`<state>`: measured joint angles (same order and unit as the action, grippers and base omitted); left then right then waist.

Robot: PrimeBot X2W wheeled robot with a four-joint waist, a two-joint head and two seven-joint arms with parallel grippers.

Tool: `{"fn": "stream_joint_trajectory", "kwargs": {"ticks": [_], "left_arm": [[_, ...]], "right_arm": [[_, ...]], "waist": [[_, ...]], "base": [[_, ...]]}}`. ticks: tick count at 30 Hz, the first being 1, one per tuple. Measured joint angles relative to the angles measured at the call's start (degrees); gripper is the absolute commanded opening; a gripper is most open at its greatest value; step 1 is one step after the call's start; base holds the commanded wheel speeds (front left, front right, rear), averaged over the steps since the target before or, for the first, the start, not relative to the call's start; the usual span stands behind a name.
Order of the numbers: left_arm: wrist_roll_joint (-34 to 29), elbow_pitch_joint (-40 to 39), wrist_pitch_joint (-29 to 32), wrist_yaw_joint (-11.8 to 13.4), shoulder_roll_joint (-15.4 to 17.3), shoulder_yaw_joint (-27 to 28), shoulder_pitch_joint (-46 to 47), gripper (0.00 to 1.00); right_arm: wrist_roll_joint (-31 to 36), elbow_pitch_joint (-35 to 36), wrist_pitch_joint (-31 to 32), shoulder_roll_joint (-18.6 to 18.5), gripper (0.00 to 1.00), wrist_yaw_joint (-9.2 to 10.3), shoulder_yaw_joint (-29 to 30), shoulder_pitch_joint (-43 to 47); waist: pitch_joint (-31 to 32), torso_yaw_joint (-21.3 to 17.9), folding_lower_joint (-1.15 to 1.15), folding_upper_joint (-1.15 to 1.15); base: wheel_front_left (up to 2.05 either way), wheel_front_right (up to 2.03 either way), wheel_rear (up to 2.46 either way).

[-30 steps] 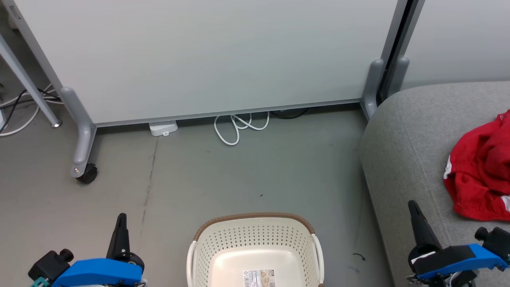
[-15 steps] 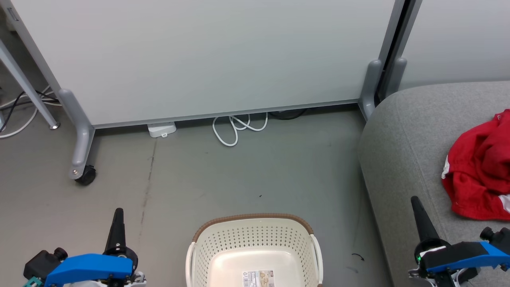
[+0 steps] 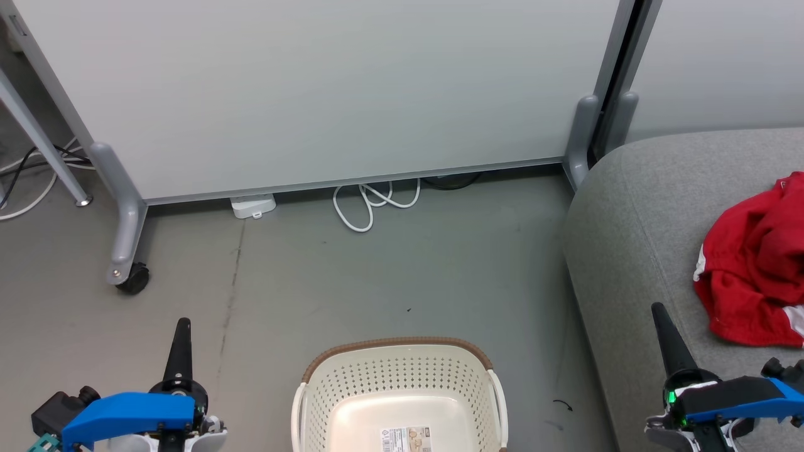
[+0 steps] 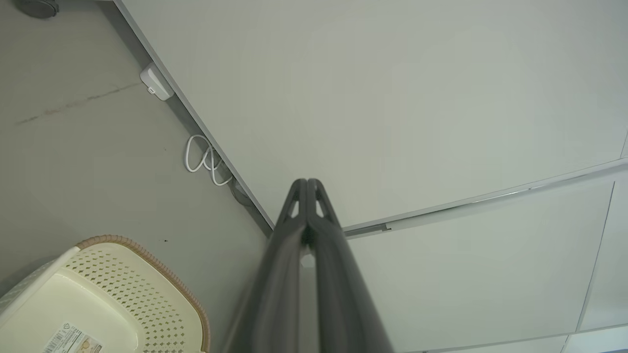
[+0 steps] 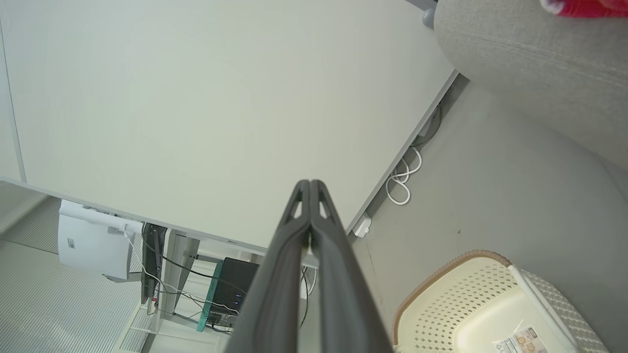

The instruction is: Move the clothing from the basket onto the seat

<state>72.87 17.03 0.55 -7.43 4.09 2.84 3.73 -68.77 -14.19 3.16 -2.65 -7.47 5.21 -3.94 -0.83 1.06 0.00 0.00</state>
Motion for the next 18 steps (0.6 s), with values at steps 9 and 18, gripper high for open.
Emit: {"fn": "stream_joint_trajectory", "kwargs": {"ticks": [9, 18], "left_arm": [[4.0, -0.6, 1.4, 0.0, -0.3, 0.7, 0.4, 0.0], [7.7, -1.2, 2.4, 0.0, -0.5, 1.5, 0.9, 0.0]], "right_arm": [[-4.9, 0.0, 0.6, 0.0, 0.0, 0.0, 0.3, -0.4], [-9.3, 0.0, 1.3, 0.0, 0.0, 0.0, 0.5, -0.7]], "waist": [[0.1, -0.2, 0.0, 0.0], [0.2, -0.4, 0.0, 0.0]], "base": [[0.0, 0.0, 0.0], [0.0, 0.0, 0.0]]}}
